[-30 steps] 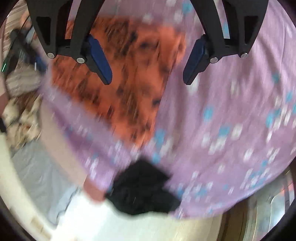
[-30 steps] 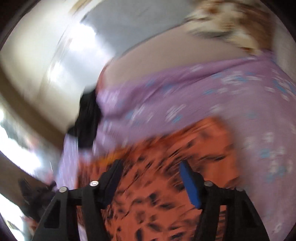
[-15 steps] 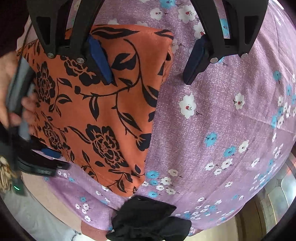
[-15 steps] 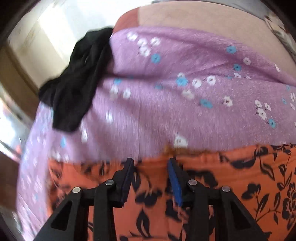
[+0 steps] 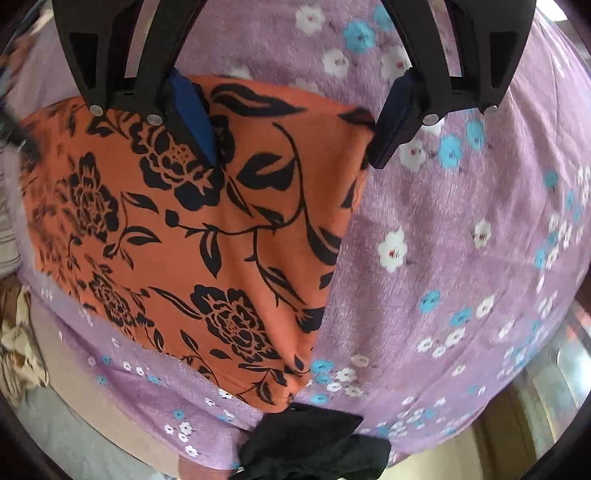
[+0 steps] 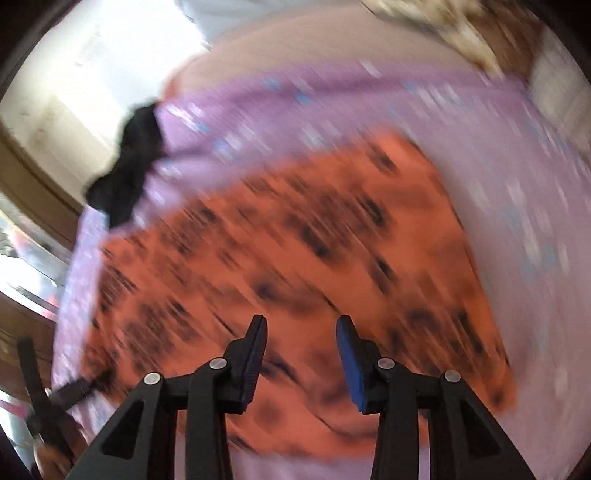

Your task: Fold small clothes

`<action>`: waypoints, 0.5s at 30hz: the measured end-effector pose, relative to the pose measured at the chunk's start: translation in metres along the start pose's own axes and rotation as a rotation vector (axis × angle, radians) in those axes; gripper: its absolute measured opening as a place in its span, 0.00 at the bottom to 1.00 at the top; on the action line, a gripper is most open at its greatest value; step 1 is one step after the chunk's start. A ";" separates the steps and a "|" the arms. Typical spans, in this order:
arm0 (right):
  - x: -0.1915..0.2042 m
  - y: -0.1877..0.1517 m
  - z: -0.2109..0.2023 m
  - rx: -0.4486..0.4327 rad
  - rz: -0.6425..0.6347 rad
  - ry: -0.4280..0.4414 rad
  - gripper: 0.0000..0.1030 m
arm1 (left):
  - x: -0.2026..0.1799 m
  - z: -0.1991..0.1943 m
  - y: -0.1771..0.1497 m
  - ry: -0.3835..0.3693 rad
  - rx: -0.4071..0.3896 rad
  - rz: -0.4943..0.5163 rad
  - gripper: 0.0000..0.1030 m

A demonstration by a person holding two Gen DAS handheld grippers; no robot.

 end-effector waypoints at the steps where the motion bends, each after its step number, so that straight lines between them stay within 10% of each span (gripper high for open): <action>1: -0.008 -0.008 -0.004 -0.011 0.014 0.035 0.41 | 0.003 -0.004 -0.003 -0.014 0.000 -0.015 0.81; 15: -0.021 -0.042 -0.074 -0.241 0.143 0.284 0.51 | -0.005 -0.067 -0.049 -0.133 -0.221 -0.058 0.81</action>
Point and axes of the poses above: each gripper's, at about its wrist camera, not at the fingertips, and z roughly the way its jaws point, x to its left, y to its top, the point moved 1 cm from there along z, roughly the way its jaws point
